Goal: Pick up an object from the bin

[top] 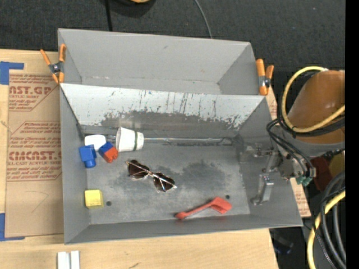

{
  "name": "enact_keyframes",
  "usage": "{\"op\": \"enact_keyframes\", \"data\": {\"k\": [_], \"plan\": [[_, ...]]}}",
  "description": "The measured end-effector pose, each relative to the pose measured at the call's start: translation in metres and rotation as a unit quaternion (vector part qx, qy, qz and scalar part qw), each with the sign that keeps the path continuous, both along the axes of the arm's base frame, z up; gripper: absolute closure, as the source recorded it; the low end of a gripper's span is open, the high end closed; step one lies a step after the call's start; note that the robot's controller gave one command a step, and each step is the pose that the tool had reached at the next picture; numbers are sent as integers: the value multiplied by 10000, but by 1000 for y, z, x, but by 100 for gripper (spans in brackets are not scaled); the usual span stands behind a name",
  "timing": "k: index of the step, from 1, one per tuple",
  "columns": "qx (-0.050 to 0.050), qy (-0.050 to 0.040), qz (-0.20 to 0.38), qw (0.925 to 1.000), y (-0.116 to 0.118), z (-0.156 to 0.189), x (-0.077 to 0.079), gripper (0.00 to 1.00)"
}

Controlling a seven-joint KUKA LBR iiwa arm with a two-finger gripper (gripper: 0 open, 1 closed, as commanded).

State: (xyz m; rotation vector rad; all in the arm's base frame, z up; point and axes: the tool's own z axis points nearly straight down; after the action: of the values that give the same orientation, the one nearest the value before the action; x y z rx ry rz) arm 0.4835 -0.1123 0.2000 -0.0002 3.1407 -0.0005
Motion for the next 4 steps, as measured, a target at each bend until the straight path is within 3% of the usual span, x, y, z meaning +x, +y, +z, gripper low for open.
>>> {"op": "enact_keyframes", "data": {"k": [1, 2, 3, 4], "plan": [[-10, -26, 254, 9997, 32, -40, 13, 0], [6, -16, -130, 9999, 45, -103, 8, 0], [-9, -26, -34, 10000, 76, -124, 5, 0], [2, -21, 1720, 9851, 87, -130, 6, 100]]}}
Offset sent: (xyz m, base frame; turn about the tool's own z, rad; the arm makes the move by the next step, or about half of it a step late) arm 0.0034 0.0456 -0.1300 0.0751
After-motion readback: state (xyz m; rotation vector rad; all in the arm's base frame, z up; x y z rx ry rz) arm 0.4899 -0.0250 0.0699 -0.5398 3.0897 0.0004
